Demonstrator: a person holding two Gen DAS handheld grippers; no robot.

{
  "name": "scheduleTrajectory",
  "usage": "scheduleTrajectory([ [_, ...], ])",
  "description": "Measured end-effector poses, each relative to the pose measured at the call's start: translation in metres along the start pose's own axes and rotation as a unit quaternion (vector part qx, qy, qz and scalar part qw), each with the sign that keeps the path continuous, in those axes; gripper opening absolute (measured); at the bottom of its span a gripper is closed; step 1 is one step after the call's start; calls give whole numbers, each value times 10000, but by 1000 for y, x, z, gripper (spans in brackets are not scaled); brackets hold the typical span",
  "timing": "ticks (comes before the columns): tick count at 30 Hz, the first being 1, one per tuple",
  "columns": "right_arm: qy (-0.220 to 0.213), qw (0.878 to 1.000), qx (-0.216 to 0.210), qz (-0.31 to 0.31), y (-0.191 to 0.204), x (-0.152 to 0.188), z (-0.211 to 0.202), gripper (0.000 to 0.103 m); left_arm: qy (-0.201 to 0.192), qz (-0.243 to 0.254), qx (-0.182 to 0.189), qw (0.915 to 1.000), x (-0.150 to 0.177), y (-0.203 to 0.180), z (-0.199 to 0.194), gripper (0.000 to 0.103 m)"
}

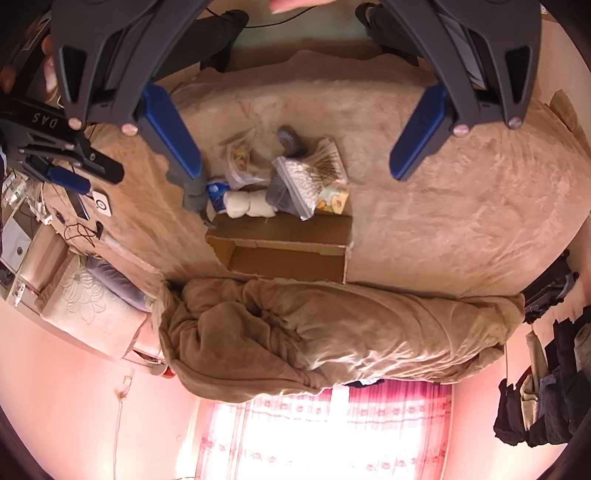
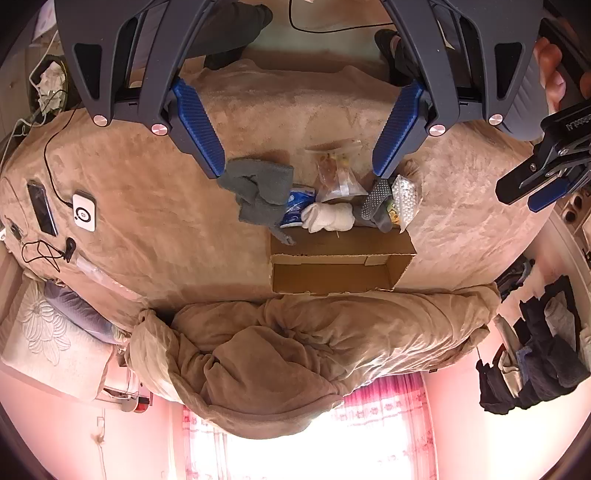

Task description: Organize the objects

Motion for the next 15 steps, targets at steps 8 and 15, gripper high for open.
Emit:
scheduleTrajectory([
  [8,-13,10000,-10,1,-1,0,0,85,-25,20,11,10000,-1,-1,-2,102],
  [15,-26,10000,-22,0,-1,0,-1,85,-43,23,19,10000,-2,-1,-3,102],
])
Point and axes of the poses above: each gripper's, at about its wrist camera, not at the fingertips, and z roughly the way its jaws point, y to its left, x to its underside, the point moved 3 cm from there along z, roughly the way its jaws point, and after that the axes turned 13 degrees about -x, right-handed, at the moved point
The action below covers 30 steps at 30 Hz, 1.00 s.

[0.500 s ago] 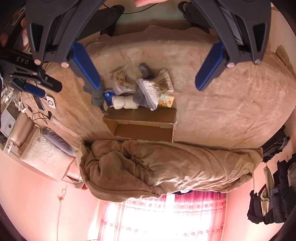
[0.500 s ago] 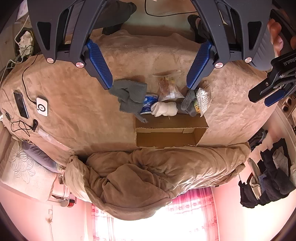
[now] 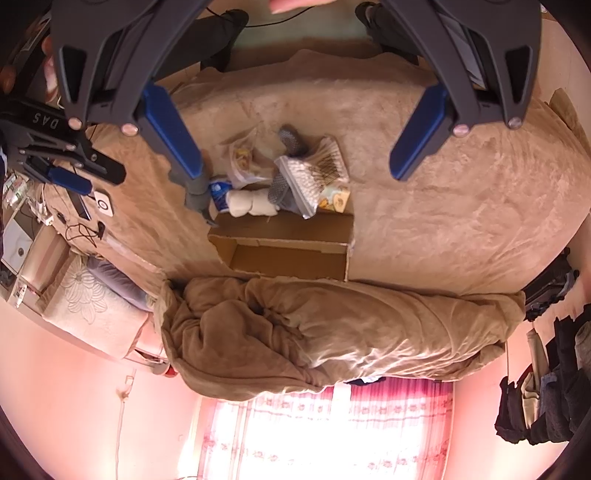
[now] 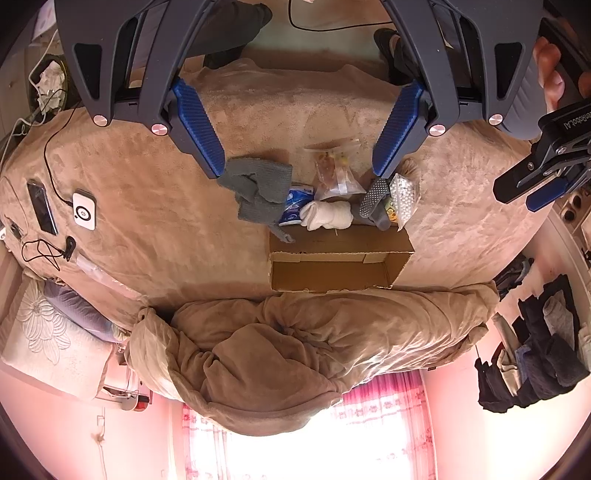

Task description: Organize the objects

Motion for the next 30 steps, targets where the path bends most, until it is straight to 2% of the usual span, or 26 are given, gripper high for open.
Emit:
scheduleTrajectory([
  [30,-34,10000,-31,-10,4,-1,-5,85,-23,9,4,10000,1,-3,-5,102],
])
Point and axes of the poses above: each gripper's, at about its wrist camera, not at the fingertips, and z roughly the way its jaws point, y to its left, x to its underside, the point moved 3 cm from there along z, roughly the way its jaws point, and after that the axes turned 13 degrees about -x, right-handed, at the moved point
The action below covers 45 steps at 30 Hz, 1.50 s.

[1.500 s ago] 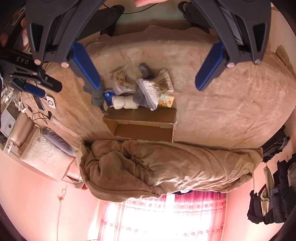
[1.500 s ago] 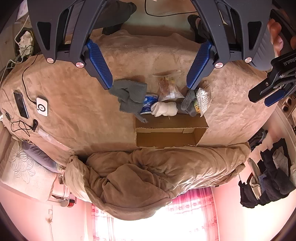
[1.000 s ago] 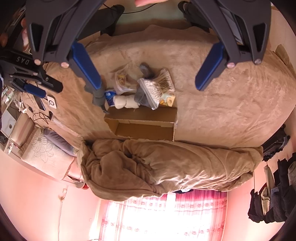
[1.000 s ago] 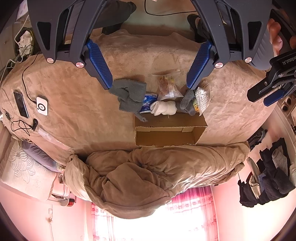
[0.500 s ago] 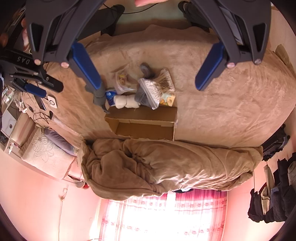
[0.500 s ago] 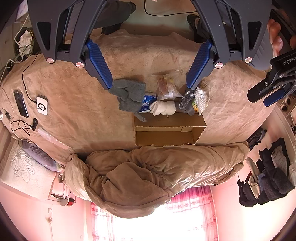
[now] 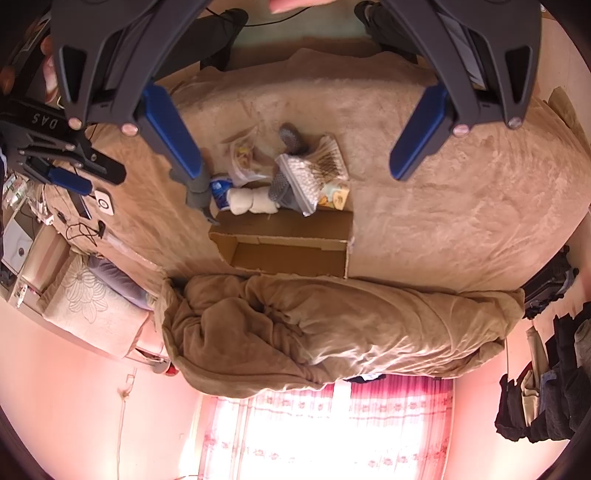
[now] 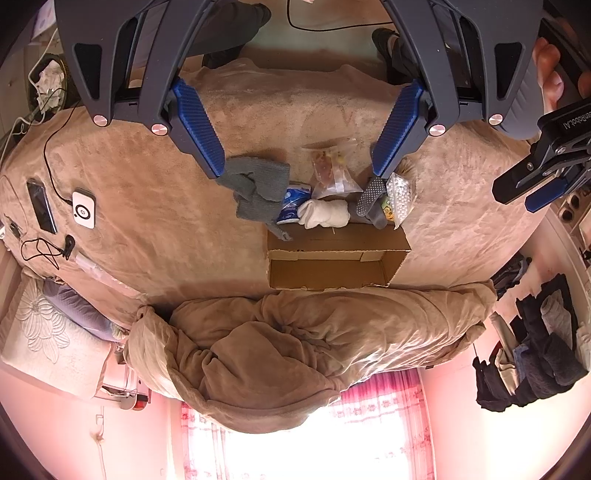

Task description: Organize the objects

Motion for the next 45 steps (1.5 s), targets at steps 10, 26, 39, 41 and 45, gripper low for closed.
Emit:
scheduleTrajectory([
  [10,29,10000,5,12,-1,0,2,85,41,17,22,10000,-2,-1,3,102],
  [26,220,9996,152,54,-31,-15,36,85,315,16,13,9995,-2,-4,69,102],
  [39,679,9974,124,211,-76,-8,119,85,899,-92,-61,9959,18,-2,168,102],
  [41,797,9963,108,317,-85,-5,133,85,937,-118,-87,9955,21,-2,180,102],
  [45,925,9948,77,431,-94,1,151,85,1051,-164,-84,9943,27,0,197,102],
])
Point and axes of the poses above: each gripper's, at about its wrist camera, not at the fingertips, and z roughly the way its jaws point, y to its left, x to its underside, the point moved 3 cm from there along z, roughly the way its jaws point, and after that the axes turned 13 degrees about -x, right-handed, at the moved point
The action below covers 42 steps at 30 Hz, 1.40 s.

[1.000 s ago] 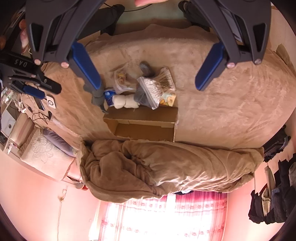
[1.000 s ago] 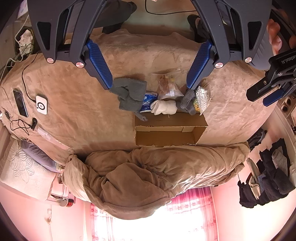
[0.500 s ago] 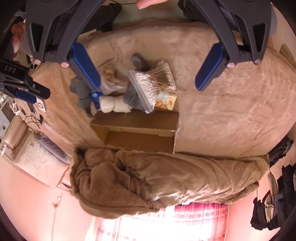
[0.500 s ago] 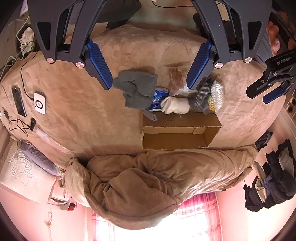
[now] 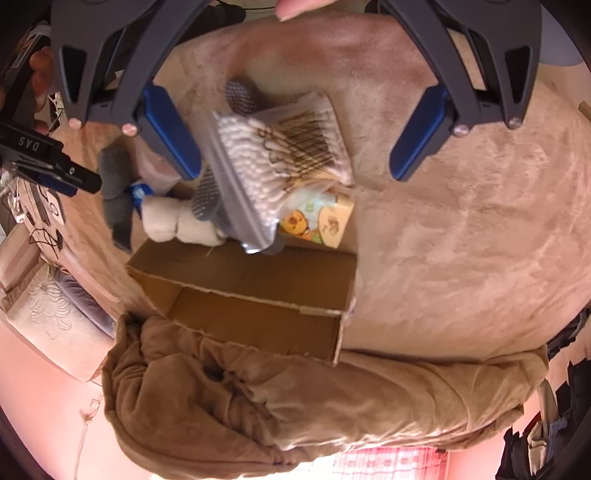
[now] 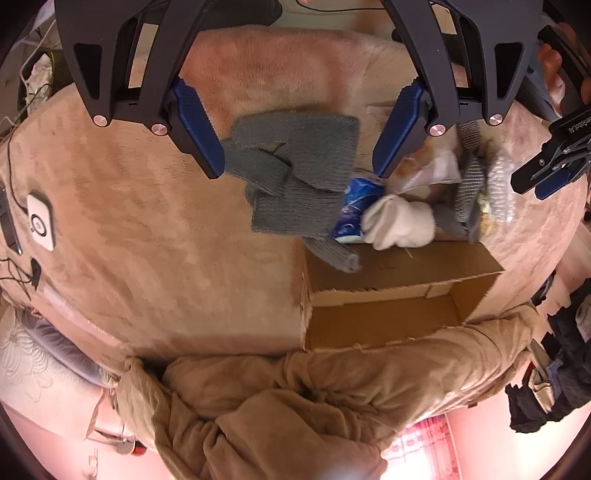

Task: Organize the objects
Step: 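Grasp the cotton swab bag with the left gripper while the right grasps grey gloves, then lower both held items into the cardboard box and open both grippers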

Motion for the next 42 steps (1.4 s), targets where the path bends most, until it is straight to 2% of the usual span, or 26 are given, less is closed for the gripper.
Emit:
scheduleTrajectory([
  [4,101,9999,-27,32,-7,3,16,85,258,-63,149,9995,4,-2,19,102],
  [7,181,9996,-197,89,-11,7,27,85,434,14,110,9990,11,-5,33,101],
  [9,161,9994,-300,94,-12,8,28,82,594,-64,272,9978,17,-4,41,89],
  [10,167,9993,-330,86,-12,9,29,79,605,-87,300,9977,19,-4,41,88],
  [12,168,9982,-562,121,-11,9,28,58,523,-48,337,9980,20,-5,37,79],
  [13,148,9978,-640,122,-10,9,27,53,494,-28,374,9981,21,-7,35,78],
  [14,128,9976,-675,81,-8,10,26,43,480,-20,375,9981,22,-7,32,76],
  [15,115,9979,-637,43,-6,10,25,41,460,-3,382,9982,23,-7,30,75],
  [22,-47,9982,-598,-76,1,10,4,38,264,38,382,9989,22,-4,-3,74],
  [28,-269,9979,-578,-76,18,2,-25,38,-30,262,444,9987,8,-13,-50,74],
  [34,-638,9952,-714,-194,35,-20,-69,38,-503,448,572,9961,-22,-24,-99,74],
  [37,-934,9925,-746,-253,42,-35,-90,38,-871,575,576,9929,-43,-30,-119,74],
  [42,-1204,9883,-837,-410,53,-57,-102,38,-1264,757,600,9873,-80,-42,-126,74],
])
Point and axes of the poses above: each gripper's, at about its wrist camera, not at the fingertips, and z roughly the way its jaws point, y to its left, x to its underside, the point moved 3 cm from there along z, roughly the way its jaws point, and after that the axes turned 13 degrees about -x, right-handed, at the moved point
